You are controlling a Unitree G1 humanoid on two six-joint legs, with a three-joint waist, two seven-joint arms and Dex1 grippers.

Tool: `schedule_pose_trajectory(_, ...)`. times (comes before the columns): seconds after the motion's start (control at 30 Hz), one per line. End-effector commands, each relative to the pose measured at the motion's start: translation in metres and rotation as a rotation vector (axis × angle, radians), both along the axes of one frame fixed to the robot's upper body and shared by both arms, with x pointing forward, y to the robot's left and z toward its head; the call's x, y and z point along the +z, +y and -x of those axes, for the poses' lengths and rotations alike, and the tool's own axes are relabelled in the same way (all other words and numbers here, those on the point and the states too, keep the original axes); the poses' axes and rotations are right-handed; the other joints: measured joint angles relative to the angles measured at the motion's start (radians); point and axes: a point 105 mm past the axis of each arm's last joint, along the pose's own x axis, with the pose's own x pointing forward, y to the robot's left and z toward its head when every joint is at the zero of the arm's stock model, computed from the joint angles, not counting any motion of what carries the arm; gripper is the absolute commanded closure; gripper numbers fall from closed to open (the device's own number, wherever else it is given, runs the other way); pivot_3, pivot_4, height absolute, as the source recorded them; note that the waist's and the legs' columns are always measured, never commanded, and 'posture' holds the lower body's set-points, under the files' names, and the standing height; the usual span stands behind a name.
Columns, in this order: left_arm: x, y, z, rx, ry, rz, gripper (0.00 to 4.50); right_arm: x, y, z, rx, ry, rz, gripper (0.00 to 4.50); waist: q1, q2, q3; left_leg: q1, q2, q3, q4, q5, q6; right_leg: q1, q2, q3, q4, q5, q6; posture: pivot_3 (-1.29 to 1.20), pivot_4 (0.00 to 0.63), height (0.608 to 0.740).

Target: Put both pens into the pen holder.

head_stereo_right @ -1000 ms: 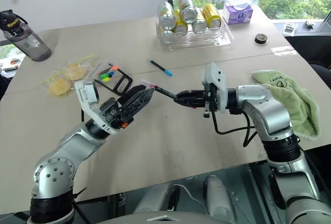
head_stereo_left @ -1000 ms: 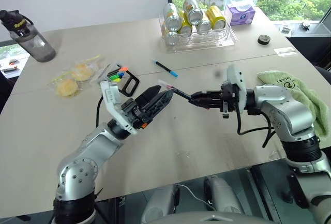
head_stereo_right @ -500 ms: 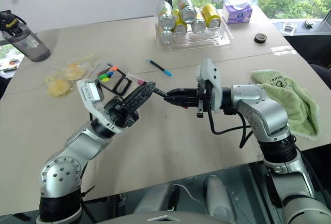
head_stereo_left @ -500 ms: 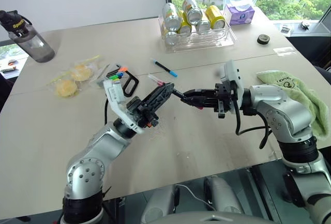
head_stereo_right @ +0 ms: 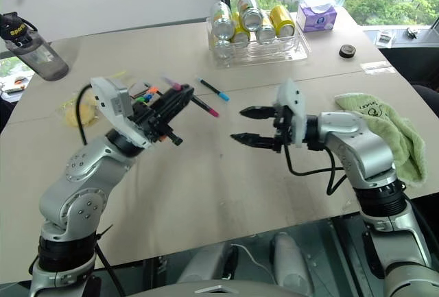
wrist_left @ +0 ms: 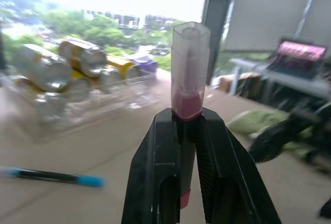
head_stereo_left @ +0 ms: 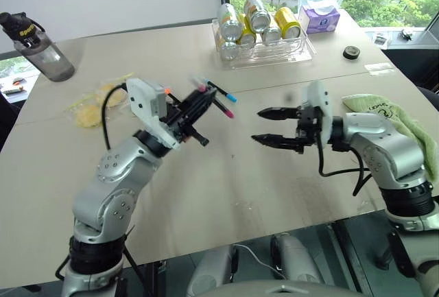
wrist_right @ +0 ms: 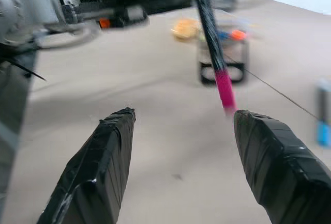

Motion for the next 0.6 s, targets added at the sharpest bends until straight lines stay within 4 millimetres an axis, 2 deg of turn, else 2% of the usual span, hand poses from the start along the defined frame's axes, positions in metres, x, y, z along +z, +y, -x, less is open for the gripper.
schedule_pose_trajectory(0.03,0.006,0.006,-0.006,0.143,-0.224,-0.380,4.50,0.028,-0.025,0.005,-0.046,-0.083,-0.138,1.23,0.000,0.000,0.000,0.000,0.000,0.000,-0.001,0.000,0.000,0.000,0.000,0.000,0.000,0.000,0.000,0.00,0.150,0.739)
schedule_pose_trajectory(0.2,0.004,0.024,-0.015,0.304,-0.352,-0.684,4.50,0.024,-0.058,0.011,-0.104,-0.106,-0.110,1.23,0.000,0.000,0.000,-0.001,0.000,0.000,-0.003,0.000,0.000,-0.002,0.000,0.001,-0.002,0.000,0.000,0.00,0.150,0.739)
schedule_pose_trajectory(0.37,-0.007,0.028,-0.022,0.321,-0.414,-0.884,4.50,0.033,-0.063,0.010,-0.111,-0.134,-0.150,1.23,-0.007,0.000,0.000,-0.004,0.001,0.001,-0.002,0.000,0.000,-0.005,0.000,0.002,0.000,0.000,0.000,0.00,0.150,0.739)
schedule_pose_trajectory(0.47,-0.010,0.031,-0.026,0.343,-0.433,-0.920,4.50,0.034,-0.061,0.009,-0.113,-0.143,-0.156,1.23,-0.007,0.000,0.000,-0.004,0.001,0.001,-0.002,0.000,0.000,-0.005,0.000,0.002,0.000,0.000,0.000,0.00,0.150,0.739)
schedule_pose_trajectory(0.6,-0.011,0.042,-0.032,0.400,-0.403,-0.879,4.50,0.033,-0.059,0.008,-0.110,-0.147,-0.162,1.23,-0.004,0.000,0.000,-0.005,0.000,0.001,-0.002,0.000,0.000,-0.005,-0.001,0.001,0.000,0.000,0.000,0.00,0.150,0.739)
